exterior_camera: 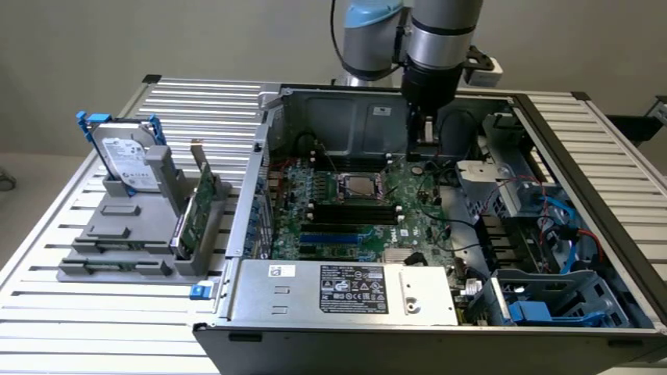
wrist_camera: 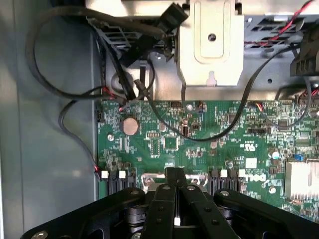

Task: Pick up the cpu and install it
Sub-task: 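Close the cpu cover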

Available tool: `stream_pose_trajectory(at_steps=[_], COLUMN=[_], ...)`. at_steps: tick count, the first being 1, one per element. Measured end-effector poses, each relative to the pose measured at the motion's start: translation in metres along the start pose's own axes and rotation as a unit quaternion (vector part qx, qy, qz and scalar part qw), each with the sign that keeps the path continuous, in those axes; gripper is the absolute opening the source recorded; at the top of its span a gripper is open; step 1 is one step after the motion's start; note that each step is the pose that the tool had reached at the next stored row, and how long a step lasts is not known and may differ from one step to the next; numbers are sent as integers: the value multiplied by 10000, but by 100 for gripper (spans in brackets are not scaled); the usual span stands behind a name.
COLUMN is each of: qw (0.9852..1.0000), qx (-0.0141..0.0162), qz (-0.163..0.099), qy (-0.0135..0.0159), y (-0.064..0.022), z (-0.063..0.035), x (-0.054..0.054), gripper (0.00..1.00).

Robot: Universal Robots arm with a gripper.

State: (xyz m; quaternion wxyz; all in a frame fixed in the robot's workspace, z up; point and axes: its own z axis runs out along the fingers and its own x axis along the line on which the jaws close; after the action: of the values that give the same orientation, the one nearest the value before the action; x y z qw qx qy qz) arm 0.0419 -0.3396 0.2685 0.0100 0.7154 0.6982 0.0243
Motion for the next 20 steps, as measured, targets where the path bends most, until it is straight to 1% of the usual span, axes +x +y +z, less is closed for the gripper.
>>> stream_pose_trajectory(at_steps=[2, 4, 14, 17, 20], qw=[10000, 10000, 10000, 10000, 10000], qx=[4, 4, 4, 4, 4], qz=[0, -1, -1, 1, 9], qy=[0, 1, 1, -1, 0], y=[83, 103, 96, 74, 6], z=[4, 19, 198, 201, 198], x=[2, 3, -1, -2, -4], gripper=[11, 11, 11, 11, 11])
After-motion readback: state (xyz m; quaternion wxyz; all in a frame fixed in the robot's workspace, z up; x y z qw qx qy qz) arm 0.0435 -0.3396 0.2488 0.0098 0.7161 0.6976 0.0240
